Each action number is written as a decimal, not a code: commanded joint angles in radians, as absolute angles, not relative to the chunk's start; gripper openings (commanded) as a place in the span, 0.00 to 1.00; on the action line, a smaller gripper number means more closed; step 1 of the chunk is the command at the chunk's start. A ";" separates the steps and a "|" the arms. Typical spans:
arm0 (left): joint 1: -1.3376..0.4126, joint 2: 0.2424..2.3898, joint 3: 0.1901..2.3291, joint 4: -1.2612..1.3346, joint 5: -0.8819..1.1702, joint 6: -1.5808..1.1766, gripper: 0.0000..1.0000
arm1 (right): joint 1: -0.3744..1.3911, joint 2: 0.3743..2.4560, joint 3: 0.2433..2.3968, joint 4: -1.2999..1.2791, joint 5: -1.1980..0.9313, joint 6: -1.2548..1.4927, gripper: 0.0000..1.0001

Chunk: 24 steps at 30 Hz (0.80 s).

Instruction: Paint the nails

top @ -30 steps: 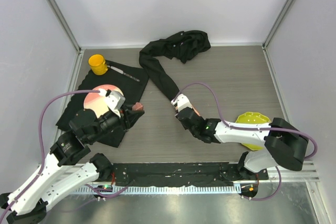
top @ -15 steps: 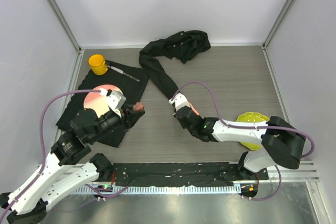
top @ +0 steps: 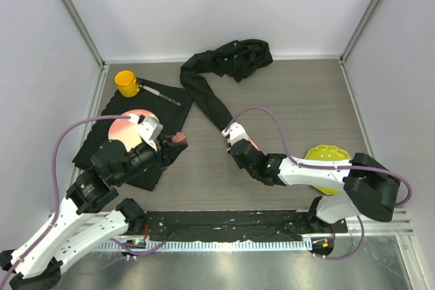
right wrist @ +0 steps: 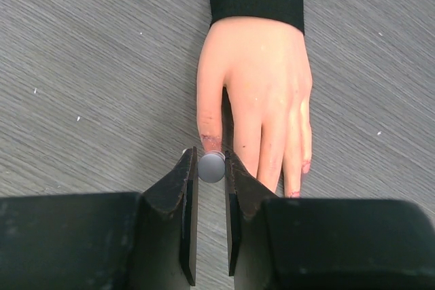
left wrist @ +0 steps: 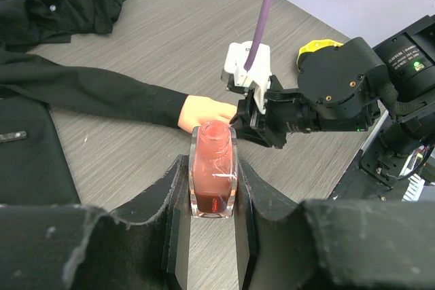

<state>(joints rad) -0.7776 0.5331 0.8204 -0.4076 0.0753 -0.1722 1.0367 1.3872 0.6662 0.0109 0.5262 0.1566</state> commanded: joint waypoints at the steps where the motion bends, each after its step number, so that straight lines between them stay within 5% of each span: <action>1: -0.770 0.535 0.824 -0.339 0.097 -0.175 0.00 | 1.034 1.347 0.667 0.020 0.541 0.175 0.01; 24: -0.765 0.531 0.824 -0.339 0.098 -0.175 0.00 | 1.034 1.398 0.713 0.057 0.552 0.143 0.01</action>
<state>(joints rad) -0.7734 0.5331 0.8204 -0.4076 0.0818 -0.1749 1.0367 1.4525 0.7109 0.0437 0.5217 0.1368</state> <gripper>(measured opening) 0.293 0.204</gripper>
